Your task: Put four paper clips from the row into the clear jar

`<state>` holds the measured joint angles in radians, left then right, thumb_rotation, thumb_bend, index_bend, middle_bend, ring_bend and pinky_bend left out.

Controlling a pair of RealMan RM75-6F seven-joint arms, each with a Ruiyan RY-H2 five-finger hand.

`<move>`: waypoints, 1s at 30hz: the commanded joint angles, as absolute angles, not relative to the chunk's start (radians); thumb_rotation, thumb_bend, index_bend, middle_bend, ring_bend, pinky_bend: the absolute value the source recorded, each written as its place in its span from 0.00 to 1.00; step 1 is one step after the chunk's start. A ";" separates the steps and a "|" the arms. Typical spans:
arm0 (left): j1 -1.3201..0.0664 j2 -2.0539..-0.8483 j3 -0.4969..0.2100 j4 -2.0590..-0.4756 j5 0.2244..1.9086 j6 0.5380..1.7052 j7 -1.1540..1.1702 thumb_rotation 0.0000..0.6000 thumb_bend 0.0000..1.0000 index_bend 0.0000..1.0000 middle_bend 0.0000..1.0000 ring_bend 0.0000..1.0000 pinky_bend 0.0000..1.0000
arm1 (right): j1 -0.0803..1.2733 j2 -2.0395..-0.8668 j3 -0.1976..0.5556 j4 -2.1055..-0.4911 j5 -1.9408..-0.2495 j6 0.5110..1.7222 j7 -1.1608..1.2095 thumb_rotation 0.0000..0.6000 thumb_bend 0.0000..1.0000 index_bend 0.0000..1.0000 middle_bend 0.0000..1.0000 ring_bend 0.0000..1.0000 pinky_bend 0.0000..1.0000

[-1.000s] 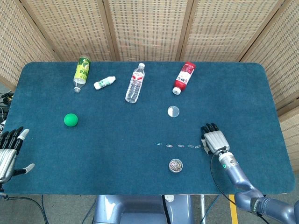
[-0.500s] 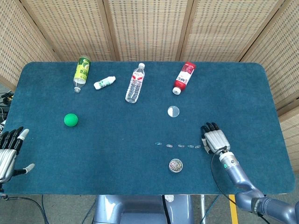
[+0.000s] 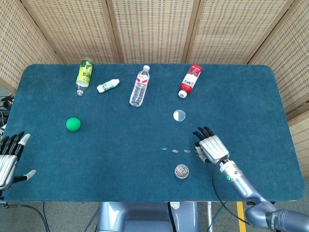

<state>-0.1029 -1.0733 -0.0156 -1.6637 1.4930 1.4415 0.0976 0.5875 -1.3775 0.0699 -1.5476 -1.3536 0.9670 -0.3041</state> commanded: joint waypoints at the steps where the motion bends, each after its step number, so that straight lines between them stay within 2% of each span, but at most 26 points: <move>1: -0.102 -1.073 -0.015 -1.664 1.494 1.443 0.097 1.00 0.00 0.00 0.00 0.00 0.00 | 0.604 -1.346 0.053 -1.646 -1.385 0.957 -0.352 1.00 0.83 0.63 0.14 0.00 0.05; 10: -0.104 -1.072 -0.016 -1.661 1.492 1.438 0.090 1.00 0.00 0.00 0.00 0.00 0.00 | 0.643 -1.377 0.043 -1.741 -1.330 0.898 -0.494 1.00 0.83 0.63 0.14 0.00 0.05; 25: -0.107 -1.070 -0.016 -1.658 1.490 1.431 0.080 1.00 0.00 0.00 0.00 0.00 0.00 | 0.674 -1.454 0.017 -1.751 -1.181 0.891 -0.675 1.00 0.83 0.63 0.14 0.00 0.05; 28: -0.106 -1.069 -0.016 -1.658 1.490 1.433 0.080 1.00 0.00 0.00 0.00 0.00 0.00 | 0.675 -1.455 0.011 -1.751 -1.169 0.895 -0.681 1.00 0.67 0.61 0.14 0.00 0.05; 30: -0.106 -1.069 -0.016 -1.658 1.491 1.433 0.080 1.00 0.00 0.00 0.00 0.00 0.00 | 0.676 -1.452 0.007 -1.754 -1.163 0.896 -0.682 1.00 0.50 0.54 0.14 0.00 0.05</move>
<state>-0.1057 -1.0692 -0.0156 -1.6582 1.4908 1.4336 0.0797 0.6754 -1.4524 0.0083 -1.7533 -1.1641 0.8952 -0.6810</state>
